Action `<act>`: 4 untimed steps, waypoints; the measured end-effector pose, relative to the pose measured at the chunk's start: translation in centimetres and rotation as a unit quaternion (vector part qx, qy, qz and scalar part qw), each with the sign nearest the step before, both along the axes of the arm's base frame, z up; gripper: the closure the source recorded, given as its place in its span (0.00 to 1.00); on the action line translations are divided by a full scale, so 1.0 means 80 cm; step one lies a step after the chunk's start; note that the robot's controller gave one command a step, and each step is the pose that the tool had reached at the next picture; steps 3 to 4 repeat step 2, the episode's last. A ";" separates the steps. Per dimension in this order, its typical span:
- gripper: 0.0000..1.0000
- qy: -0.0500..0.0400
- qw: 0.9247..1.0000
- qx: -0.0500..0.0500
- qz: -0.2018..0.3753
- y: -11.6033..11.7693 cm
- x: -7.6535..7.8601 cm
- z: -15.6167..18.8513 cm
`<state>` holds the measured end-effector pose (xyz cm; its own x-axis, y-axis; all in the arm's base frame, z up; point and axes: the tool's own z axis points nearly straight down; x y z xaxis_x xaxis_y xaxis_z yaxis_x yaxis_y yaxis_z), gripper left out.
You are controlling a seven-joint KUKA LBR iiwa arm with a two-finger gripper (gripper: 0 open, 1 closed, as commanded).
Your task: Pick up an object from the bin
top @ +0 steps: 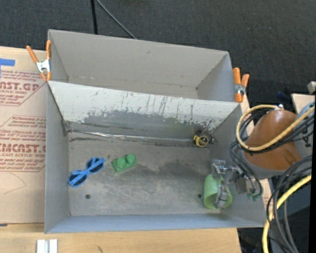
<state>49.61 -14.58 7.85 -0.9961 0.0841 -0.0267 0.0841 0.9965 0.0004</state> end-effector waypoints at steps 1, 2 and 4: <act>1.00 0.006 0.987 -0.002 0.161 0.018 0.000 0.027; 1.00 0.008 0.987 -0.003 0.157 0.025 0.007 0.184; 1.00 0.008 0.987 -0.003 0.157 0.025 0.007 0.184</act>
Offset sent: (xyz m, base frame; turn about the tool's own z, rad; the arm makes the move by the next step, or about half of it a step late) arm -0.0044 0.0123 0.0181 -0.3196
